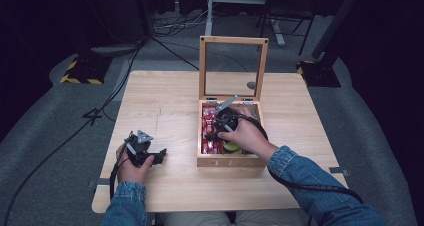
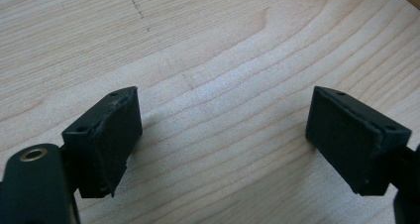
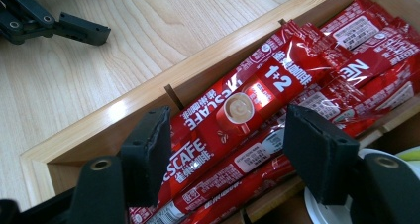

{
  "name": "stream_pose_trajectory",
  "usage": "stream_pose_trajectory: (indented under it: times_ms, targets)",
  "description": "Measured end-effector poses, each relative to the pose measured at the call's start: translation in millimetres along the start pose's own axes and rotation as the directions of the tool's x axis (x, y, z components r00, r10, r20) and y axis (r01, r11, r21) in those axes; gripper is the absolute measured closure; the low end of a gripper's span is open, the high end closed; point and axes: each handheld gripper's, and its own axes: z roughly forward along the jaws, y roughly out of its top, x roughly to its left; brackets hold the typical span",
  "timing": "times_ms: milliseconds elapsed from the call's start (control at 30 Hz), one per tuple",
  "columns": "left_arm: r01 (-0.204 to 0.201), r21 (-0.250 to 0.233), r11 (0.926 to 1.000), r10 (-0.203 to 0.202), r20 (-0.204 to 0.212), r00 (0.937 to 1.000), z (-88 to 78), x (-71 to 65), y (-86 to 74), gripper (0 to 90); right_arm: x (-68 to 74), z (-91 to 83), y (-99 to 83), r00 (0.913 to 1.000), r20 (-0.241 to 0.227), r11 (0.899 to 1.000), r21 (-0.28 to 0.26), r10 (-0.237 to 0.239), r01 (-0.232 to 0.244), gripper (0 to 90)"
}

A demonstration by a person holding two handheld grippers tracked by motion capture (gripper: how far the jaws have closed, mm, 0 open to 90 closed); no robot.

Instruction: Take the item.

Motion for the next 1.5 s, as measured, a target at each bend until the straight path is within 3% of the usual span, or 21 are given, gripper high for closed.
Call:
stream_pose_trajectory:
  times_ms: [267,567,1033,1267,1500]
  targets:
    - [0.000,0.000,1.0000,0.000,0.000,1.0000,0.0,0.0,0.0,14.6,5.5,-1.4,1.2,0.9988,-0.048,1.000,-0.013,-0.004,0.004,47.4]
    - [0.004,-0.002,1.0000,-0.004,0.001,1.0000,0.2,-0.1,0.0,14.6,6.3,2.4,1.0,0.9987,-0.050,1.000,0.005,0.000,0.000,62.8]
    - [0.006,-0.004,1.0000,-0.006,0.002,1.0000,0.6,0.2,0.1,14.6,7.4,0.6,1.2,0.9917,-0.099,0.997,-0.006,0.082,-0.083,81.1]
    - [0.006,-0.003,1.0000,-0.006,0.002,1.0000,0.4,0.2,0.2,14.6,13.5,-5.0,3.9,0.9905,-0.109,0.996,-0.012,0.084,-0.086,84.8]
    - [0.006,-0.003,1.0000,-0.006,0.002,1.0000,0.4,0.2,0.2,14.6,15.4,-15.4,8.3,0.9905,-0.114,0.995,-0.058,0.077,-0.084,85.4]
